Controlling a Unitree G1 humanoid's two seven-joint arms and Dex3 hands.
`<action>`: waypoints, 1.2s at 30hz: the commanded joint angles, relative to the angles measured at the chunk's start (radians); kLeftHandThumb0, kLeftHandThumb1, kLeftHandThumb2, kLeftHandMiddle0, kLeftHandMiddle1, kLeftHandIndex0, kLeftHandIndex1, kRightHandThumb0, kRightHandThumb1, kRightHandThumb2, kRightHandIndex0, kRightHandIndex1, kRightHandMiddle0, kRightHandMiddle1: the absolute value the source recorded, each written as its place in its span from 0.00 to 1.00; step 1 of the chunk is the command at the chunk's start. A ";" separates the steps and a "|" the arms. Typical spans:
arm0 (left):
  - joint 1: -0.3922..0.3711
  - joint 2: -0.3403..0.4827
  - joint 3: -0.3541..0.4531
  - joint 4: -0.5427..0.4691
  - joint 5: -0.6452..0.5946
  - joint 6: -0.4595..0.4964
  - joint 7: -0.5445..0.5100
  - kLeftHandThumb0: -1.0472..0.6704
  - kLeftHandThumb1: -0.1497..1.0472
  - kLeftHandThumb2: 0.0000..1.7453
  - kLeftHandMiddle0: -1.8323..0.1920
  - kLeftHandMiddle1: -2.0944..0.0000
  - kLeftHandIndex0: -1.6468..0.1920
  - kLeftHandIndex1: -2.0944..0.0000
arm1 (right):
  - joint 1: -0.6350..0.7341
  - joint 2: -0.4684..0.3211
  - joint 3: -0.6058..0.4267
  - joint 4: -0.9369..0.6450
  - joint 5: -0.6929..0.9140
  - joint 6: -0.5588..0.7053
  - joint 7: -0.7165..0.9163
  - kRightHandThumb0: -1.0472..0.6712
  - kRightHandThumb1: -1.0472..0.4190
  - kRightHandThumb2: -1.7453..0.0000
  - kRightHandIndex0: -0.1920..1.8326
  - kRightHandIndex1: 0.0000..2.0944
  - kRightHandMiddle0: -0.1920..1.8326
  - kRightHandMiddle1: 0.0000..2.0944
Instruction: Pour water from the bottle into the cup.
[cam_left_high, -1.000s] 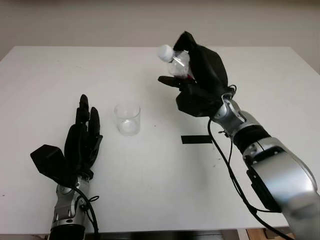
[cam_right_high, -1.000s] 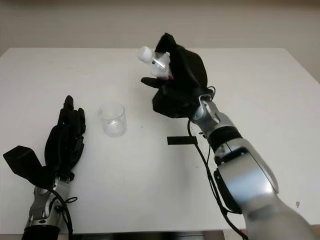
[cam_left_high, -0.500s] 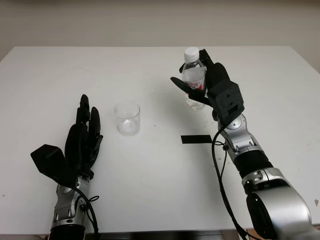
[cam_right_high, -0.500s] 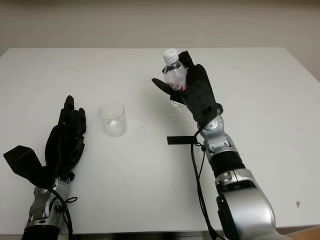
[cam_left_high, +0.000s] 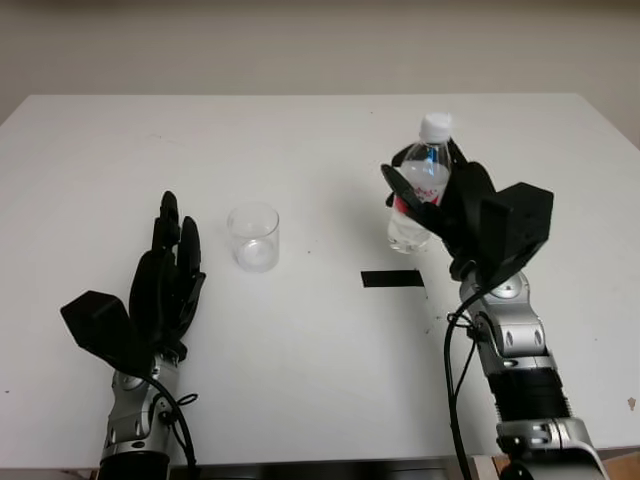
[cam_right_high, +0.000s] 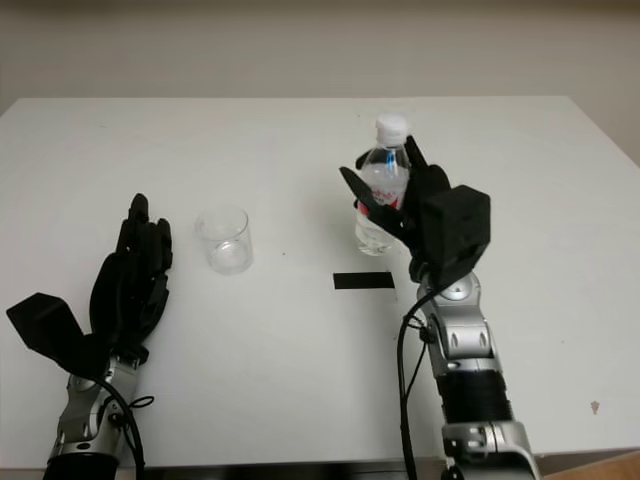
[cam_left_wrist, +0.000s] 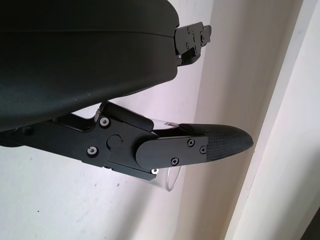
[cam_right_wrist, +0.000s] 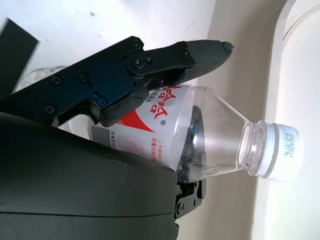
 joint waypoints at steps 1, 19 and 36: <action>0.037 -0.005 0.001 0.026 -0.005 0.014 -0.002 0.17 1.00 0.26 1.00 0.98 1.00 0.98 | 0.022 0.016 -0.012 -0.054 0.009 0.016 -0.003 0.36 0.00 0.76 0.81 1.00 0.62 1.00; 0.052 0.001 -0.003 0.011 0.005 0.013 -0.007 0.17 1.00 0.28 1.00 0.99 1.00 0.98 | 0.031 0.061 0.012 -0.015 -0.042 0.062 -0.019 0.37 0.00 0.73 0.84 1.00 0.61 1.00; 0.067 -0.003 -0.005 -0.003 0.008 0.015 0.003 0.17 1.00 0.28 1.00 0.98 1.00 0.98 | -0.035 0.052 0.015 0.103 -0.077 0.018 0.013 0.37 0.00 0.74 0.81 1.00 0.60 1.00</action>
